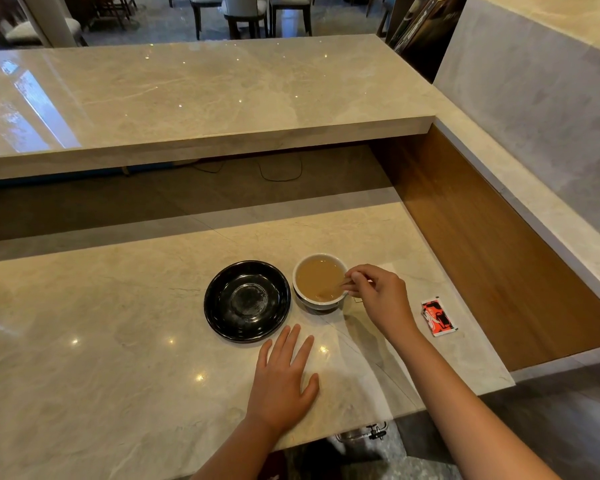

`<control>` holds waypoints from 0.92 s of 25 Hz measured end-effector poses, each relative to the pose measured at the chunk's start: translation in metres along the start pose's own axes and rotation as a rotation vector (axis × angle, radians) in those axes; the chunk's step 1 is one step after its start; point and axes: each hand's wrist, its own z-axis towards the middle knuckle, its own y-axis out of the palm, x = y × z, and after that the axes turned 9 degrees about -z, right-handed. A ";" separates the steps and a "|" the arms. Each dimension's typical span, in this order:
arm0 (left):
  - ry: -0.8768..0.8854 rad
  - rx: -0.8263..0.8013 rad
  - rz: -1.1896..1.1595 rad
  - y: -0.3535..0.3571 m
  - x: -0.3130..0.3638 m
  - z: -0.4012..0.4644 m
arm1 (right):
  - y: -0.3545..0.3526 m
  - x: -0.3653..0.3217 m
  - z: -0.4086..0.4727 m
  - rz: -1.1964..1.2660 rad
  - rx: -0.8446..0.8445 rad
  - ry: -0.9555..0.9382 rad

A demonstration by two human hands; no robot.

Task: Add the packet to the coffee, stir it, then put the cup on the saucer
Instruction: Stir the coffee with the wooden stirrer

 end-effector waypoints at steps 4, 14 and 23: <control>-0.009 0.015 0.014 -0.002 0.002 0.001 | 0.014 -0.004 -0.001 0.153 0.107 0.081; 0.003 0.006 -0.020 0.000 -0.001 0.001 | 0.004 0.000 0.007 -0.299 0.192 -0.212; 0.010 0.028 -0.024 0.002 -0.002 0.000 | -0.019 -0.005 0.011 -0.355 -0.021 -0.170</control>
